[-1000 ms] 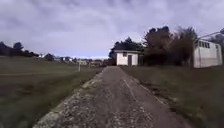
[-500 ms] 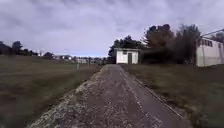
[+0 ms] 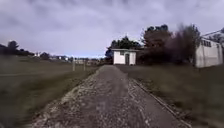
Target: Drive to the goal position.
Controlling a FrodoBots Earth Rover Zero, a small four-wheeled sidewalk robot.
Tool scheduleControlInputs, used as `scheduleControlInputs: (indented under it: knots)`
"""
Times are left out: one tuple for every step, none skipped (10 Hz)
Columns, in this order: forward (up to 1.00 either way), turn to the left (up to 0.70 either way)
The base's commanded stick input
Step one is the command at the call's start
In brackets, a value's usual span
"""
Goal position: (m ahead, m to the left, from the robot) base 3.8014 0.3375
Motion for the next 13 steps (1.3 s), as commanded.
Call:
scheduleControlInputs:
  knots:
    - [1.0,-0.02]
    - [1.0,-0.02]
    - [1.0,-0.02]
    - [1.0,-0.03]
    - [1.0,-0.03]
    - [1.0,-0.03]
    - [1.0,-0.03]
    - [1.0,-0.03]
    - [1.0,-0.03]
    - [1.0,-0.03]
    - [1.0,-0.03]
    - [1.0,-0.03]
    - [1.0,-0.03]
